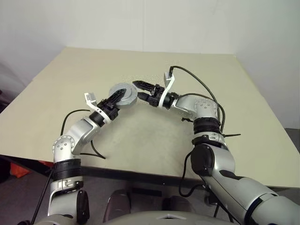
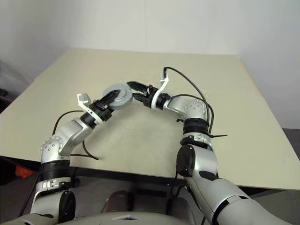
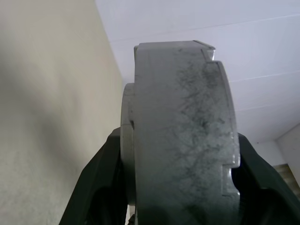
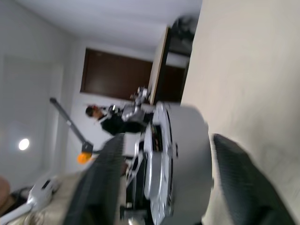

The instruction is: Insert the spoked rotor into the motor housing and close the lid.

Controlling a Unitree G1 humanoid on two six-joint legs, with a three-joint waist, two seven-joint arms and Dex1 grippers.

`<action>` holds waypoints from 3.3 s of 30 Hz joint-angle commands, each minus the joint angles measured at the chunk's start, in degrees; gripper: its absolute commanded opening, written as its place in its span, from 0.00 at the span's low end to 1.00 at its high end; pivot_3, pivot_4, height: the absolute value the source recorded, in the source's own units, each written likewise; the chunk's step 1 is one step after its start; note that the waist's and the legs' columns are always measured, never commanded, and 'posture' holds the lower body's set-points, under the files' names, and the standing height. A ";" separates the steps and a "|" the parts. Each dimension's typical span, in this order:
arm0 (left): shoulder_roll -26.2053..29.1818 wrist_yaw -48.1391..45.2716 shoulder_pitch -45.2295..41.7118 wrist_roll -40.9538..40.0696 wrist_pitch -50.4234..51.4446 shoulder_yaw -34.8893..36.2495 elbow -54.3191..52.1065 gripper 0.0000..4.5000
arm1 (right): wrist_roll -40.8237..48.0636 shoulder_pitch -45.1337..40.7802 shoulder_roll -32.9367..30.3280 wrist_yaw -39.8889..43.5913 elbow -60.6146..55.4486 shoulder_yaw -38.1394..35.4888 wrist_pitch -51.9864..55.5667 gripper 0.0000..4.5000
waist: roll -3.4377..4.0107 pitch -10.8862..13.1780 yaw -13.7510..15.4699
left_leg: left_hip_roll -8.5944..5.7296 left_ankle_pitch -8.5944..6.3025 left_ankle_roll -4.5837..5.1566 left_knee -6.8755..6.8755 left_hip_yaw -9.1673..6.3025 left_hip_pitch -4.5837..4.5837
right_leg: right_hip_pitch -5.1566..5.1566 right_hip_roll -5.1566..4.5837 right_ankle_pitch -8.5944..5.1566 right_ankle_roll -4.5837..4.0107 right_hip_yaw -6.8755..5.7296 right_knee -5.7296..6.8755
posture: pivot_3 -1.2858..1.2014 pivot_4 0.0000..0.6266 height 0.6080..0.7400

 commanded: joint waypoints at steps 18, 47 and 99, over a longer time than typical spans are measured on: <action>0.20 2.47 0.54 12.11 -14.65 11.06 1.69 0.48 | -1.59 -0.08 -1.46 1.68 0.24 1.57 -7.97 0.84 | -0.01 0.00 -0.01 | 0.00 0.00 0.00 0.00 -0.03 -0.02 | 0.02 0.00 0.00 0.00 -0.03 -0.02 | 0.52 0.00 1.00; -0.45 6.09 -1.14 16.39 -13.86 16.50 5.48 1.00 | -2.42 -0.06 -1.62 2.20 1.37 2.43 -8.02 0.85 | -0.22 -0.01 -0.06 | 0.03 0.00 0.00 0.07 -0.07 0.08 | 0.15 0.00 0.01 0.01 -0.06 0.00 | 0.52 0.00 1.00; 6.83 16.32 4.13 11.58 -12.77 21.36 -0.47 1.00 | -6.82 -3.53 -4.58 5.41 10.24 2.43 -9.35 0.85 | -0.28 -0.04 -0.14 | 0.09 0.00 0.00 0.33 -0.08 0.16 | 0.27 0.00 0.03 -0.03 -0.08 0.11 | 0.52 0.00 1.00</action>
